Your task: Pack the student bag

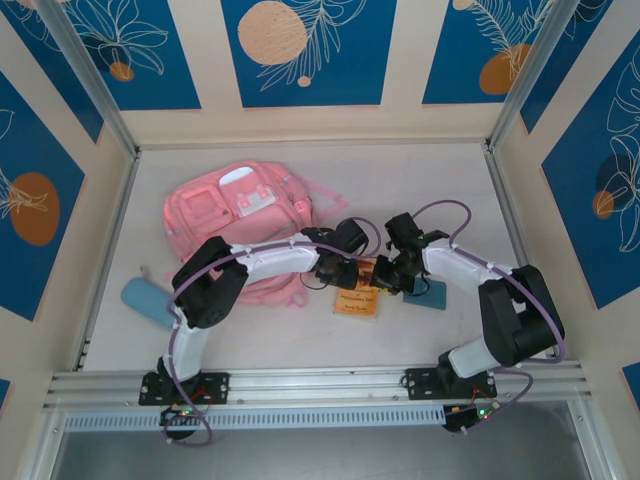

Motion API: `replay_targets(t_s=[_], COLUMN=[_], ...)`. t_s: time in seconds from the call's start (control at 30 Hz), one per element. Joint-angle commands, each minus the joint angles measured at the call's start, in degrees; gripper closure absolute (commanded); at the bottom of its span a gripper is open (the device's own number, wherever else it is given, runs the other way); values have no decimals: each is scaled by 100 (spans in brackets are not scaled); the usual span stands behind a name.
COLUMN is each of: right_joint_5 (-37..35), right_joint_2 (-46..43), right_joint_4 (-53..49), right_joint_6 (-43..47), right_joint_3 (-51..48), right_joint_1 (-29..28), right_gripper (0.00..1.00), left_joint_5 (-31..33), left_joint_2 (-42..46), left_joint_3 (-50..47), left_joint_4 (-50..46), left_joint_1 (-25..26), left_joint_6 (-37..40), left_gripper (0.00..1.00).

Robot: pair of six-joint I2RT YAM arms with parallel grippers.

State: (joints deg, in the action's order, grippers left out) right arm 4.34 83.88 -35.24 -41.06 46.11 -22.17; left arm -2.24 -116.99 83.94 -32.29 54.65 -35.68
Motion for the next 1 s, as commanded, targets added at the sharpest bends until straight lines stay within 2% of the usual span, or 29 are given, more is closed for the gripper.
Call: replay_targets(t_s=[0.0,0.13,0.27,0.37,0.47,0.67,0.83,0.97], right_joint_5=[458,401,627,955,1363,2597,3631,4184], right_joint_2=[-95,-400,-852,-1224,-1564,-2016,-2110,-2005], right_joint_4=[120,88,112,215,322,743,1553,2068], right_joint_6=[-66,-7,195,336,486,693,283,-63], right_joint_3=[103,40,56,91,165,330,292,276], right_joint_1=[-39,101,306,492,677,917,938,918], right_gripper=[93,100,100,100,100,100,100,100], left_joint_5=[-124,-64,6,-208,-574,-1449,-2516,-3062], left_joint_2=[-237,464,1244,1818,2430,3362,3724,3763], left_joint_3=[-178,-164,-225,-436,-764,-1533,-2249,-2597], left_joint_4=[-6,-50,-100,-3,248,952,2083,2964], left_joint_1=[30,-61,-366,-652,-958,-1498,-1746,-1852], left_joint_6=[17,319,475,493,386,0,-585,-1131], left_gripper=[67,62,53,48,44,22,15,14])
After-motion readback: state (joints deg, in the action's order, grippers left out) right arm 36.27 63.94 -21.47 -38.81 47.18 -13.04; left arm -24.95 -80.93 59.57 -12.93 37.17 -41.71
